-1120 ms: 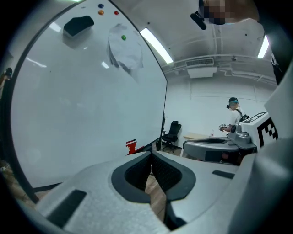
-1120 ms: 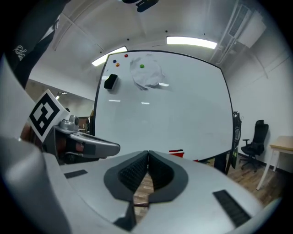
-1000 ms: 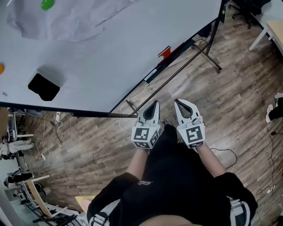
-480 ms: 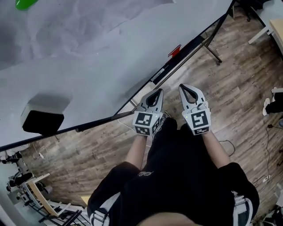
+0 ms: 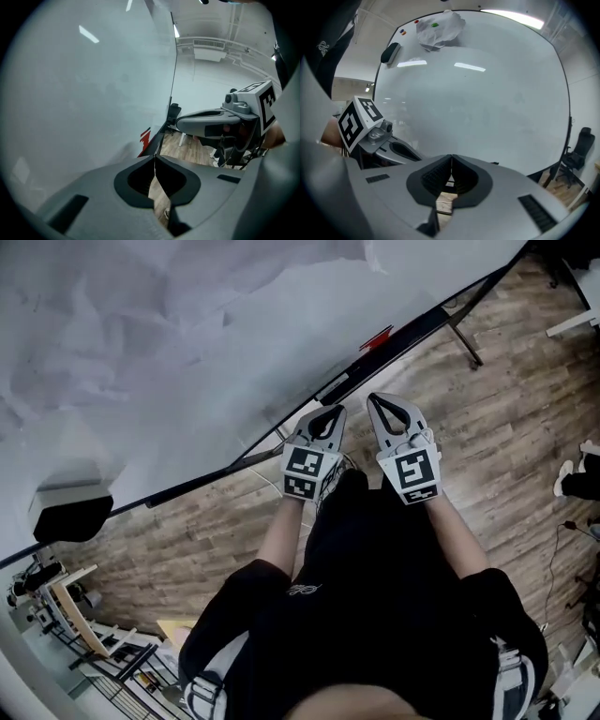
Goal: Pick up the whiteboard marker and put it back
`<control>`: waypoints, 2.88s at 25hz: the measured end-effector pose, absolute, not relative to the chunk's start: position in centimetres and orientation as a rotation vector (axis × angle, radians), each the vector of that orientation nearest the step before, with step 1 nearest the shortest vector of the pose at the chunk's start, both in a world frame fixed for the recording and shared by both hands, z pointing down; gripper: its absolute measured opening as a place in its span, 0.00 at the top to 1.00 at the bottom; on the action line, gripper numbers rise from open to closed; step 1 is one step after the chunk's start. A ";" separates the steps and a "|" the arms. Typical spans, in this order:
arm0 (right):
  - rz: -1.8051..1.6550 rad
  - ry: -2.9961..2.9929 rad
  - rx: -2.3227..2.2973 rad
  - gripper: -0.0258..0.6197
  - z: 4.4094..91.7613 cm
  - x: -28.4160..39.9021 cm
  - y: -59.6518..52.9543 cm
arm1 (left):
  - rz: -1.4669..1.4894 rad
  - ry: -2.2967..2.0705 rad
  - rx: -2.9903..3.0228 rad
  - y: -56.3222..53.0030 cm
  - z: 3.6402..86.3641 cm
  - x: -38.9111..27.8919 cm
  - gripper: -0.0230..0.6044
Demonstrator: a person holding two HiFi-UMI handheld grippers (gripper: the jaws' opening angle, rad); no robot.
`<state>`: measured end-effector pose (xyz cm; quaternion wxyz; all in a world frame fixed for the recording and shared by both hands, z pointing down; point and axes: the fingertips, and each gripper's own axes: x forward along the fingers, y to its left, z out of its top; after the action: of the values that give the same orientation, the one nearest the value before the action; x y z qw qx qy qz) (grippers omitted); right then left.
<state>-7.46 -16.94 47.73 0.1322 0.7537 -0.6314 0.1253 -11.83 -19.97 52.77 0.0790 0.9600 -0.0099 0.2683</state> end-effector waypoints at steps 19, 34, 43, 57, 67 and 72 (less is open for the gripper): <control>0.540 -2.164 1.943 0.96 52.7 1.4 -15.0 | 1.648 -0.516 2.864 -22.7 60.3 -8.0 0.95; 0.627 -2.037 2.047 0.96 54.8 5.7 -16.5 | 2.014 -0.283 2.767 -25.3 67.2 -7.3 0.83; 0.652 -2.001 2.042 0.96 55.3 4.8 -16.0 | 2.141 -0.250 2.796 -25.6 68.0 -7.1 0.85; 0.632 -2.015 2.037 0.96 54.8 5.4 -14.2 | 1.756 -0.314 2.764 -24.0 65.3 -5.6 0.85; 0.638 -2.191 1.960 0.96 54.0 3.9 -13.4 | 1.356 -0.594 2.889 -21.2 58.3 -5.6 0.85; 0.678 -2.262 1.951 0.96 53.5 2.8 -13.6 | 1.014 -0.701 2.853 -20.9 54.9 -5.9 0.86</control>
<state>2.83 -13.58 53.50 0.0393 0.6365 -0.7379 0.2210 -5.87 -20.90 54.90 0.0167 0.9178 -0.2255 0.3263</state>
